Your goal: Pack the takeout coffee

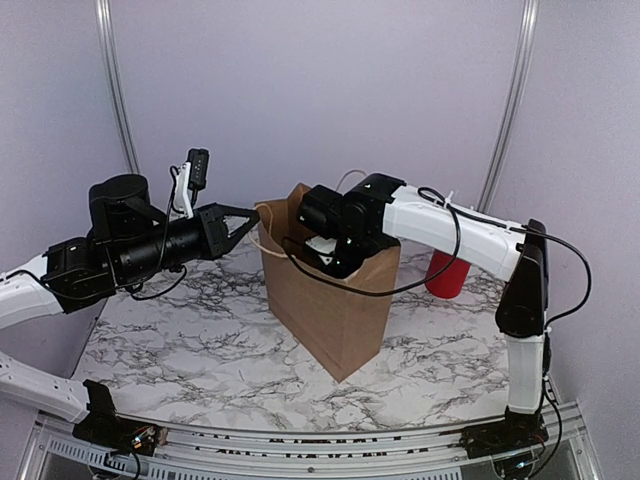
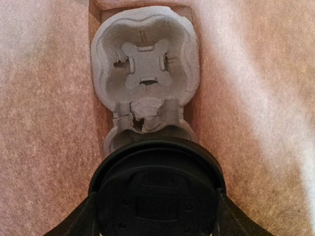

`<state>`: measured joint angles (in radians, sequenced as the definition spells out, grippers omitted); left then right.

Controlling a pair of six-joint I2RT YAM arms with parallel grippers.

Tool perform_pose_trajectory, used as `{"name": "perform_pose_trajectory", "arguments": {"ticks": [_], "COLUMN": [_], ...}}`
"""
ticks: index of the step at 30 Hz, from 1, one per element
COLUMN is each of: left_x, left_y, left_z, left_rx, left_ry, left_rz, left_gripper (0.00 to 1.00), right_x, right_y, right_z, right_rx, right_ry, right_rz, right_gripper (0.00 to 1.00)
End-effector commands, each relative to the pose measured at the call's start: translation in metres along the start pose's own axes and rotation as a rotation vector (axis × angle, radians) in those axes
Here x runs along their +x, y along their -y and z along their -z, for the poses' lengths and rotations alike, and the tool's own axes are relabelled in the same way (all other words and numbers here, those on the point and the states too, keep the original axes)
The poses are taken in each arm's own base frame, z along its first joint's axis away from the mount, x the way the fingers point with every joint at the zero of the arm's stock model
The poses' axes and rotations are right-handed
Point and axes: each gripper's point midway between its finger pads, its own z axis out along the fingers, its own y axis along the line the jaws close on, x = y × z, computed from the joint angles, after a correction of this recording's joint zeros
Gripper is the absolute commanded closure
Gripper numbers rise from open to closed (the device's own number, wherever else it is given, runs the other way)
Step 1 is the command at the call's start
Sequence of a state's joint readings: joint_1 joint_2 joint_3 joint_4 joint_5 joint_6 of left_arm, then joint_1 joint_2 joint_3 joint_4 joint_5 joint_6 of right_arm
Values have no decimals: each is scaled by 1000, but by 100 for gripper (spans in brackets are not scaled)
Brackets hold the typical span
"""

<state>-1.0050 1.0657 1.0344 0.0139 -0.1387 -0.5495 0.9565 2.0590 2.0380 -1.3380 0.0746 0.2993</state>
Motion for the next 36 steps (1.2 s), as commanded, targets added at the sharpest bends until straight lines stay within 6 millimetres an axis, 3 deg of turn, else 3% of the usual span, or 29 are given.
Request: {"name": "perform_pose_trajectory", "arguments": {"ticks": [1,18,36], "left_x": [-22,-13,-8], "left_y": [14,20,21], "left_z": [4,-8,-12], "left_rx": [38,68,76], "left_ry": [33,-6,-27], "left_rz": [2,13,22], "left_gripper": [99,98,98], "right_x": [7,37,51], "right_y": [5,4,0], "right_z": [15,-32,-55], "right_rx": [22,3,-28], "right_ry": [16,-52,-69], "right_rz": [-1,-14,-33], "right_gripper": [40,40,40]}}
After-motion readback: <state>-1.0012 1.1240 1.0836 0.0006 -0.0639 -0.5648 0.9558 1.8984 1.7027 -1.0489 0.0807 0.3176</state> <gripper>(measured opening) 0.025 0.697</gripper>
